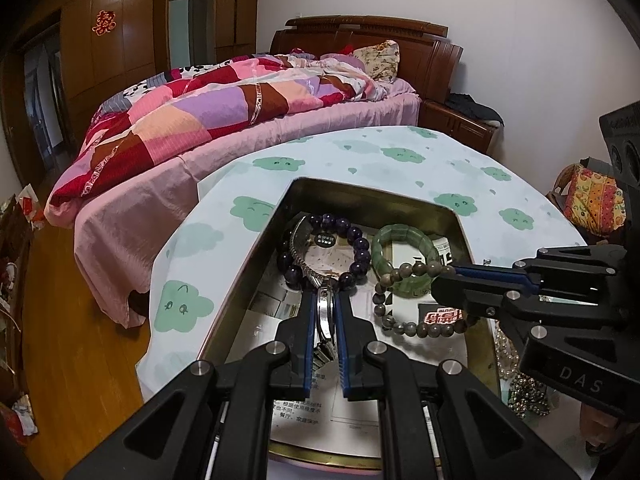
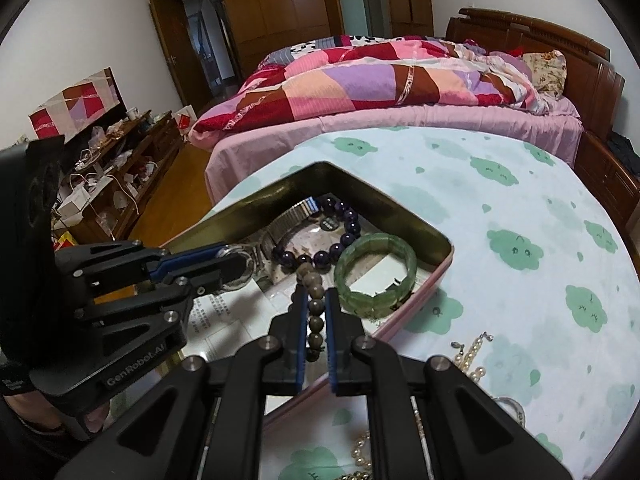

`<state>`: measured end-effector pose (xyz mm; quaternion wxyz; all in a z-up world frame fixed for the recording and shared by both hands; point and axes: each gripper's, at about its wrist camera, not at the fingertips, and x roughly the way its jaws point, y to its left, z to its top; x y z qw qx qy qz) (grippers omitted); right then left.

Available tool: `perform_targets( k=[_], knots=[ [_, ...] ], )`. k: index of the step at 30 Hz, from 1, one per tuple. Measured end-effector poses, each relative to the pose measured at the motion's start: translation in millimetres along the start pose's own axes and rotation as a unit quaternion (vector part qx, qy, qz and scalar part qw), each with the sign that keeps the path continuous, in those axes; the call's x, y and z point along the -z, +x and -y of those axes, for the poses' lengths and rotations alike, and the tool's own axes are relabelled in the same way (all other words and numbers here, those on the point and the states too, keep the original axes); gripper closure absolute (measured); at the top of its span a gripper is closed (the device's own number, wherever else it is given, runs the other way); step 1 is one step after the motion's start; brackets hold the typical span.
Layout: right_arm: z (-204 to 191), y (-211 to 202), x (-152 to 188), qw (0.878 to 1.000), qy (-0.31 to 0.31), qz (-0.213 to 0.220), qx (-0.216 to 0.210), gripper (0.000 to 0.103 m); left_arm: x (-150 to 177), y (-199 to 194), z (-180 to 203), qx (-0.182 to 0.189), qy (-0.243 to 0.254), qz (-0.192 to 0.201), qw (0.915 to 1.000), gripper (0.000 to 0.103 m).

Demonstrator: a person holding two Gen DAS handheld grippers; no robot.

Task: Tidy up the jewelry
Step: 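Lower the watch with the left gripper into the tin while the right drops the wooden bracelet in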

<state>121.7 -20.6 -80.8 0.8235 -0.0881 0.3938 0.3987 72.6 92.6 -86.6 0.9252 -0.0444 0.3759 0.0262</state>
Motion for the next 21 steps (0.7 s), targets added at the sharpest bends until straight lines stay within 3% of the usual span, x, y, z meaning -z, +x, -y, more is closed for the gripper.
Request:
perform_targets(
  k=[19,21],
  knots=[
    [-0.5,8.5,1.3,1.000,-0.006,-0.014,0.002,0.092,2.3,7.3,-5.3,-0.007,-0.006,-0.010,0.9999,0.094],
    [0.4,7.8,1.4,1.000,-0.004,-0.011,0.004,0.086,0.9,5.0,-4.7,-0.010,-0.007,-0.008,0.9999,0.094]
  ],
)
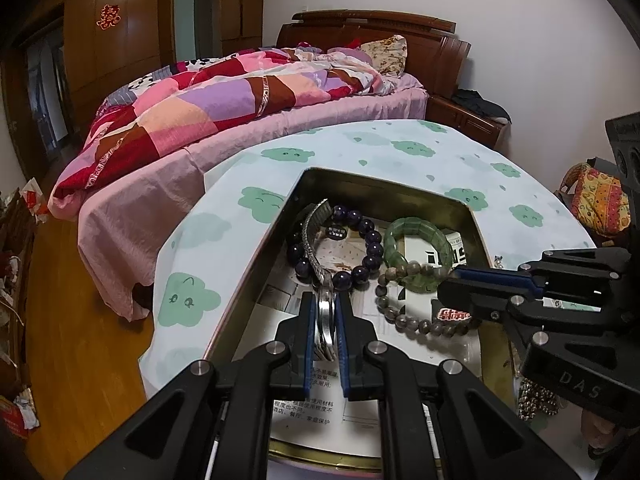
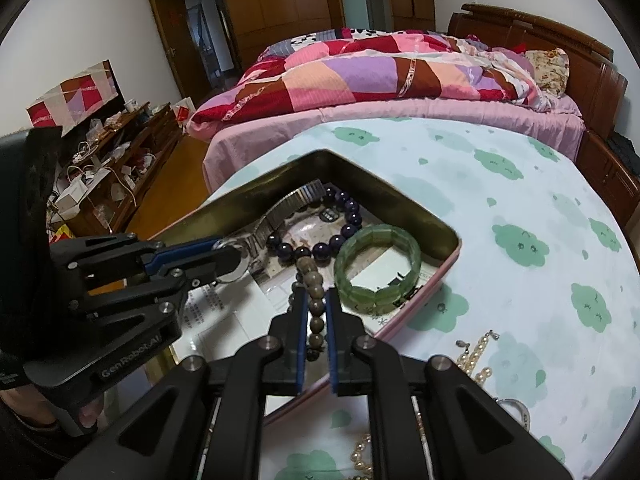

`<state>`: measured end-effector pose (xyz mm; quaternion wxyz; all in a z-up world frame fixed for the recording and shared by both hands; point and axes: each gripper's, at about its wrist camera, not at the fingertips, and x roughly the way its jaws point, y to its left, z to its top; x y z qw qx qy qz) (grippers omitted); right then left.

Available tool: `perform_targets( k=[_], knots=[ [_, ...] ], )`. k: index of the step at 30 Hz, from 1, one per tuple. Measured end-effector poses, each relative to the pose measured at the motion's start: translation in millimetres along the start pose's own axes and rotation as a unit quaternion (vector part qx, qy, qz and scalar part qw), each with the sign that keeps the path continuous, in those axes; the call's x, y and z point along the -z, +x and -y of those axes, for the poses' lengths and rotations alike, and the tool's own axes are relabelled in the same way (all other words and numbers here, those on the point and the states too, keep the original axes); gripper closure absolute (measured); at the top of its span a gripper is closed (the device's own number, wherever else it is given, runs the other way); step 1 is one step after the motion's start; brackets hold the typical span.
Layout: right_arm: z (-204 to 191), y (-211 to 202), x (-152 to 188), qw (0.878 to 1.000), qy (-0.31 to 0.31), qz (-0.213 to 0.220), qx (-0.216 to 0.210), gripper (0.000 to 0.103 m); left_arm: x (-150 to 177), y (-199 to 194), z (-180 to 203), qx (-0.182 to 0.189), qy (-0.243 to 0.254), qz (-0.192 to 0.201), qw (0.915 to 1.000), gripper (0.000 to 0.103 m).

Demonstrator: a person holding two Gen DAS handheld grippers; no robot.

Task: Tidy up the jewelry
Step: 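Lower the watch with the left gripper into the tin while the right drops the wooden bracelet in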

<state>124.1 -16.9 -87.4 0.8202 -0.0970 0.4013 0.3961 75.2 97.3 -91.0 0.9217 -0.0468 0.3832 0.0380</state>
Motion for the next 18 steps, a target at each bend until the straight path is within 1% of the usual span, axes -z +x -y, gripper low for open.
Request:
perform_targets(
  k=[1,2,3,4,5,6,7,9,10,11,12,16,18],
  knots=[
    [0.9,0.1,0.0,1.000,0.001,0.001,-0.001,0.084,-1.0,-2.3,0.5,0.002,0.001,0.004,1.0000,0.094],
    [1.5,-0.2,1.0,1.000,0.003,0.002,-0.003,0.078,-1.7,-4.1,0.6,0.002,0.002,0.006,1.0000,0.093],
    [2.6,-1.0,1.2,1.000,0.005,0.004,-0.002,0.070,-2.8,-6.2,0.9,-0.001,0.003,0.007,1.0000,0.092],
    [3.5,-2.5,1.0,1.000,0.007,0.008,-0.002,0.068,-4.1,-9.0,1.3,-0.003,0.002,0.011,0.9999,0.090],
    [4.0,-4.3,0.9,1.000,0.008,0.011,-0.003,0.062,-4.4,-11.1,1.3,0.000,0.003,0.015,0.9999,0.084],
    [4.0,-6.0,0.5,1.000,0.009,0.014,-0.001,0.059,-5.1,-13.2,1.9,0.001,0.004,0.019,0.9998,0.073],
    [4.3,-8.2,0.2,1.000,0.010,0.017,0.002,0.059,-5.8,-14.8,2.3,-0.001,0.004,0.022,0.9997,0.068],
    [6.2,-13.1,0.7,1.000,0.012,0.020,0.002,0.057,-6.7,-19.8,2.7,-0.007,0.003,0.033,0.9994,0.046],
    [7.7,-15.1,1.2,1.000,0.014,0.022,0.003,0.055,-7.2,-21.1,3.0,-0.009,0.003,0.036,0.9993,0.042],
    [10.0,-18.3,2.1,1.000,0.016,0.025,0.006,0.051,-7.8,-22.4,3.0,-0.012,0.002,0.039,0.9992,0.040],
    [12.9,-22.2,3.4,0.999,0.020,0.029,0.010,0.048,-8.4,-23.2,2.8,-0.012,0.000,0.039,0.9992,0.040],
    [24.8,-33.6,8.8,0.999,0.035,0.035,0.018,0.047,-8.4,-24.7,3.6,-0.008,-0.002,0.039,0.9992,0.040],
    [31.2,-39.3,12.4,0.998,0.042,0.036,0.024,0.045,-7.3,-25.2,5.7,-0.008,-0.001,0.036,0.9993,0.040]
  ],
)
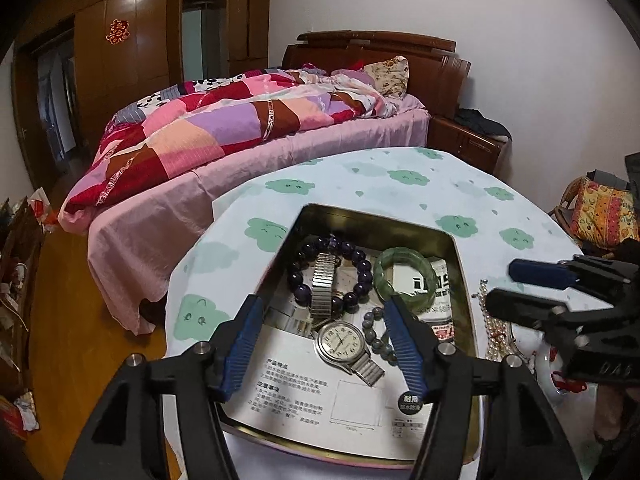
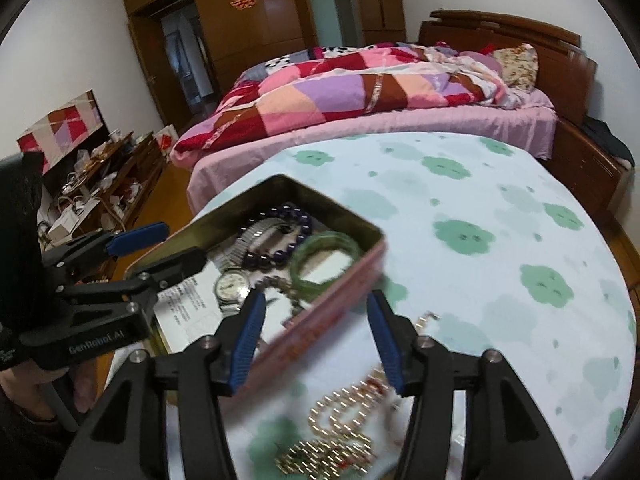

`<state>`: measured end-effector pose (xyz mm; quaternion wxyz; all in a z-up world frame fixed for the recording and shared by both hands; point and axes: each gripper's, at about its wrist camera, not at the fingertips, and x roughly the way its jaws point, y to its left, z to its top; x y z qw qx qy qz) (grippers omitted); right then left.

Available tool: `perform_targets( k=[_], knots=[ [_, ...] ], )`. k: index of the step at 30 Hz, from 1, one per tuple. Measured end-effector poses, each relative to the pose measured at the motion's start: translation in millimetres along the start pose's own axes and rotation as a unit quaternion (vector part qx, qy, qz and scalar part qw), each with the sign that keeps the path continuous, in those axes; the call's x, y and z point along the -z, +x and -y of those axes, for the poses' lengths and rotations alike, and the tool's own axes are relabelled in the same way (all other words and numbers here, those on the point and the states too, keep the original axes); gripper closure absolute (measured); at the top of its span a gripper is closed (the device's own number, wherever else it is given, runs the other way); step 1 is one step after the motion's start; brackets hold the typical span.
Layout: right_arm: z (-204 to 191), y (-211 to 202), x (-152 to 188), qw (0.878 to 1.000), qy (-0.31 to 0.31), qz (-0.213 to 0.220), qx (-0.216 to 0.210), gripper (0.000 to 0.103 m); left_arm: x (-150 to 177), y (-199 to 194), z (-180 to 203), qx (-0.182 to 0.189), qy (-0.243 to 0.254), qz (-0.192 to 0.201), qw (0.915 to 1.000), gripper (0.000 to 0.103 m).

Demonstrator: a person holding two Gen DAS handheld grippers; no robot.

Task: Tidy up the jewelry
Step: 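Lower the watch with the left gripper into the tin while the right drops the wooden bracelet in, then move the right gripper toward the white bangle with red string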

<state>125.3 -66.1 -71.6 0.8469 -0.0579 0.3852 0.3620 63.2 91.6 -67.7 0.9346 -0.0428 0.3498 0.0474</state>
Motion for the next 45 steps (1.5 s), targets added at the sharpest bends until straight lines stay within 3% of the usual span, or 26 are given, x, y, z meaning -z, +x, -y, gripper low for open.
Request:
perform_targets(
  k=[13,19,24,28,34,37,39,45],
  knots=[
    [70.7,-51.9,55.8,0.994,0.082,0.000,0.078,0.040,7.7,-15.0,39.5,0.020,0.019,0.000,0.9996,0.040],
    [75.3,-58.2,79.2,0.993,0.083,-0.012,0.085,0.041,18.8,-24.4,72.4,0.037,0.051,-0.004,0.9980,0.040],
    [74.1,-54.5,86.8,0.994,0.076,-0.022,0.080,0.060,27.3,-29.6,92.4,0.042,0.074,-0.008,0.9963,0.040],
    [71.5,-47.8,88.7,0.994,0.066,-0.030,0.080,0.062,29.0,-31.3,97.4,0.045,0.080,-0.010,0.9957,0.040],
    [74.9,-33.5,92.0,0.993,0.070,-0.048,0.082,0.080,30.2,-29.0,98.6,0.048,0.079,-0.014,0.9956,0.040],
    [73.4,-30.4,92.4,0.993,0.063,-0.050,0.084,0.081,29.8,-29.5,98.5,0.052,0.076,-0.015,0.9957,0.040],
    [73.3,-30.9,92.8,0.993,0.065,-0.048,0.082,0.088,29.5,-29.8,99.9,0.055,0.077,-0.014,0.9954,0.040],
    [81.5,-40.7,93.2,0.993,0.091,-0.023,0.074,0.089,28.6,-28.5,111.0,0.071,0.098,-0.013,0.9926,0.040]
  ],
)
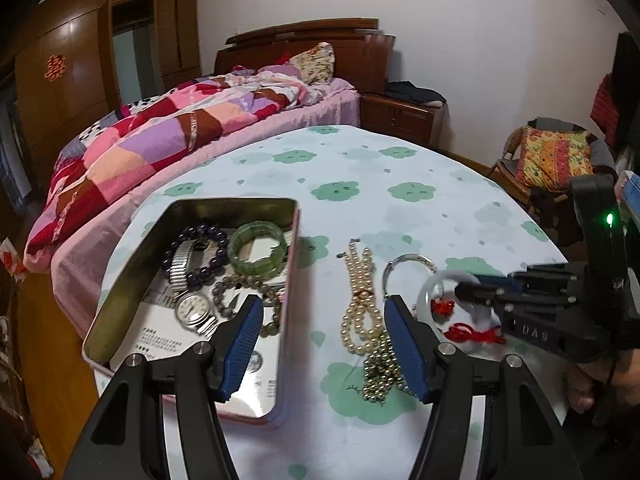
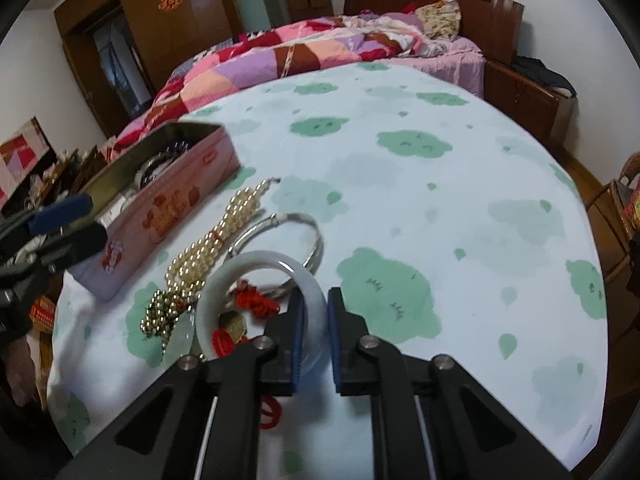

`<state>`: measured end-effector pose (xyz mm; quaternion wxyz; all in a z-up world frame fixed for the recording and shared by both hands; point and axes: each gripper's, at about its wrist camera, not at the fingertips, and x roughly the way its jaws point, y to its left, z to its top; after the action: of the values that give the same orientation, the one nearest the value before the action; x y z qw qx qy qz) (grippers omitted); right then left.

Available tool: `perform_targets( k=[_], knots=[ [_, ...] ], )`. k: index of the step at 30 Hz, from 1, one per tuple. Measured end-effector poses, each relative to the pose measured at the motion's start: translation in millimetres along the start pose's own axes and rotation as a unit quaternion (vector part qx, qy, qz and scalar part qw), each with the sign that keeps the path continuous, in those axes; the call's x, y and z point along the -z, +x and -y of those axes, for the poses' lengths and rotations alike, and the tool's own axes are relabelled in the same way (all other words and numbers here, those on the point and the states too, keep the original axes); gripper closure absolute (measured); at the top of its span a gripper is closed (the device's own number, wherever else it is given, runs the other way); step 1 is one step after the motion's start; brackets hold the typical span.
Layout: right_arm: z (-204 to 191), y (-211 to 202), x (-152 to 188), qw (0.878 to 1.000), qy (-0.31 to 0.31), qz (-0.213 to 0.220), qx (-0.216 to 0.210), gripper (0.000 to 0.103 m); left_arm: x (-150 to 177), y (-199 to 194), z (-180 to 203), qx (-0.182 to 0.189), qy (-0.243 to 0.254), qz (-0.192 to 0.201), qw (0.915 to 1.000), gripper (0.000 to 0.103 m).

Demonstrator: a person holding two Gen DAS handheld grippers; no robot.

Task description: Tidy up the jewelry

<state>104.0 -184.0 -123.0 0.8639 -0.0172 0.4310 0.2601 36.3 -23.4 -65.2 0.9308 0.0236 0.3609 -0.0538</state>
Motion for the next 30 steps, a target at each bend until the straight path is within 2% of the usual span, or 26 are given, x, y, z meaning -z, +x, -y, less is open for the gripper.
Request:
perform_targets(
  k=[7,9,13,15,19,25,29,30],
  knots=[
    [24.7,-16.1,-7.4,0.998,0.046,0.036,0.004,0.089,-8.8,13.6,11.6,0.010,0.022,-0.006,0.9997,0.041],
    [31.4,-16.1,-8.0,0.997,0.061,0.039,0.002,0.089,-10.8,18.0,17.0,0.013,0.031,-0.012,0.9993,0.054],
    [40.3,-17.3,-8.5,0.996,0.082,0.047,-0.001,0.089,-13.0,29.6,30.3,0.023,0.053,-0.022,0.9981,0.058],
    [39.3,-19.3,-10.1,0.996,0.079,0.050,-0.001,0.089,-12.2,40.6,34.5,0.025,0.060,-0.036,0.9973,0.064],
    [38.0,-25.9,-11.9,0.995,0.080,0.061,-0.009,0.089,-9.6,58.0,39.7,0.028,0.065,-0.058,0.9958,0.066],
    [42.7,-35.2,-17.1,0.993,0.090,0.073,-0.017,0.089,-5.9,73.7,44.0,0.024,0.070,-0.079,0.9941,0.075],
    [43.0,-40.4,-20.6,0.992,0.091,0.080,-0.018,0.089,-5.7,78.0,40.5,0.024,0.059,-0.081,0.9947,0.076],
    [42.3,-41.2,-21.2,0.992,0.091,0.081,-0.019,0.089,-6.1,77.7,39.5,0.026,0.056,-0.081,0.9948,0.084]
  ],
)
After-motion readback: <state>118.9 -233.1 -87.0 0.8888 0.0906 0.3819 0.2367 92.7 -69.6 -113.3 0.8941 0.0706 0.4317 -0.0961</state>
